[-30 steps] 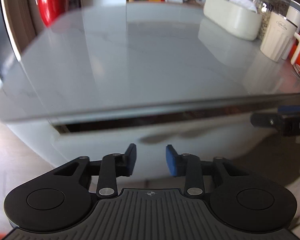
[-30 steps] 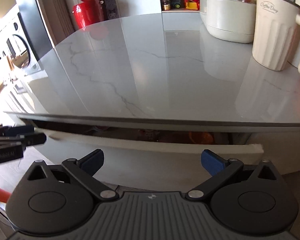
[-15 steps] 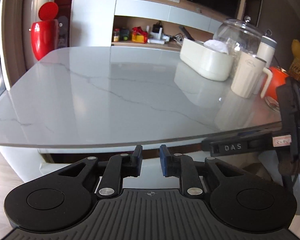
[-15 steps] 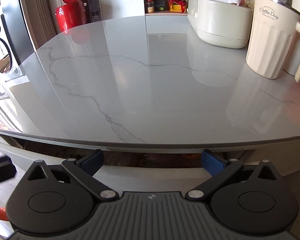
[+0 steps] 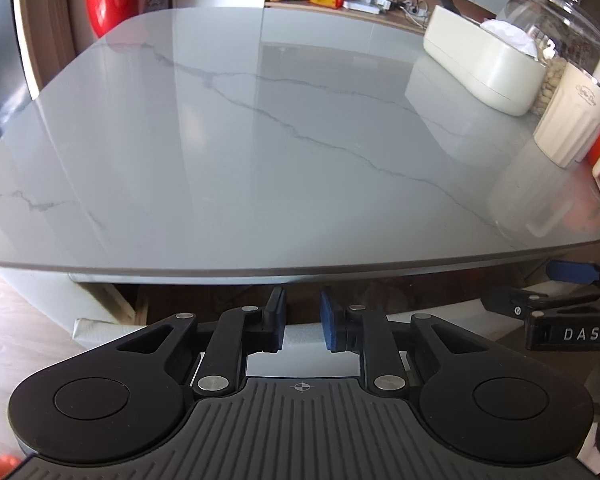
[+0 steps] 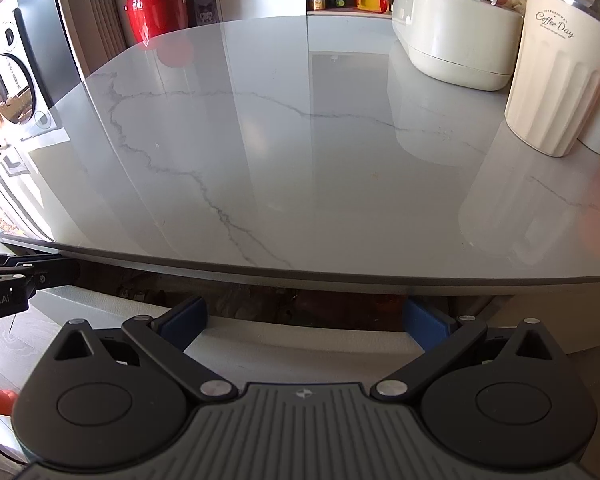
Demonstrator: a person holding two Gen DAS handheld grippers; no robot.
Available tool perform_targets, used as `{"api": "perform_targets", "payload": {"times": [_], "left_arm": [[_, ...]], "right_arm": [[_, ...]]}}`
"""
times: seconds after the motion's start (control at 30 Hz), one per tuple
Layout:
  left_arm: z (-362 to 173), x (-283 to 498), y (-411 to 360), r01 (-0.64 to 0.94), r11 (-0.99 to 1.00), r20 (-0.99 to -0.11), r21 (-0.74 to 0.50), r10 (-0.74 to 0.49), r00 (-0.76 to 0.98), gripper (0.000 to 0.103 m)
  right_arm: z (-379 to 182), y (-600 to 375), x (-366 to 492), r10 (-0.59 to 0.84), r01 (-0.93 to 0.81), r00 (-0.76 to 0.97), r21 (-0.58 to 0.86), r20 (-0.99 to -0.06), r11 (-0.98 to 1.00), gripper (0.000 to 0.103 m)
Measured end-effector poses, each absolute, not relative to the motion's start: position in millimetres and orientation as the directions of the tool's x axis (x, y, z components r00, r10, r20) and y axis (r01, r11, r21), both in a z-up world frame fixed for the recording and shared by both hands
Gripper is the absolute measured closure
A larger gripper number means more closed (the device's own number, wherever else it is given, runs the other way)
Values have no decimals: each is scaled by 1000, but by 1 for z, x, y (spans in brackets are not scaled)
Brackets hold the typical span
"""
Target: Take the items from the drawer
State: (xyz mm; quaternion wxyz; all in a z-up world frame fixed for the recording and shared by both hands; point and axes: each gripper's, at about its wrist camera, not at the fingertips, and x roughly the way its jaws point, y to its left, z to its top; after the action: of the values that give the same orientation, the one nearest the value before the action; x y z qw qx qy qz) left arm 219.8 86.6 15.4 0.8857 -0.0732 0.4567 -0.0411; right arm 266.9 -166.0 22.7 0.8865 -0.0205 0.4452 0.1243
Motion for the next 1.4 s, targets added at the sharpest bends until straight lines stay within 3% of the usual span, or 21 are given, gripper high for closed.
{"api": "perform_targets", "payload": {"times": [0.8,1.07,1.4], "left_arm": [[13,135,88,65,967,-879,-248,-253,404,81],[14,140,86,69,966,-884,-249,-256,391,81],[9,149,67,270,955,-901,-123,-222,373,81]], "right_arm": [[31,-193,180,323,-389,291,197,-901,900,0],[29,-196,183,335,-382,299,210,-894,900,0],[24,-200,197,367,-303,269,284,-890,910,0]]}}
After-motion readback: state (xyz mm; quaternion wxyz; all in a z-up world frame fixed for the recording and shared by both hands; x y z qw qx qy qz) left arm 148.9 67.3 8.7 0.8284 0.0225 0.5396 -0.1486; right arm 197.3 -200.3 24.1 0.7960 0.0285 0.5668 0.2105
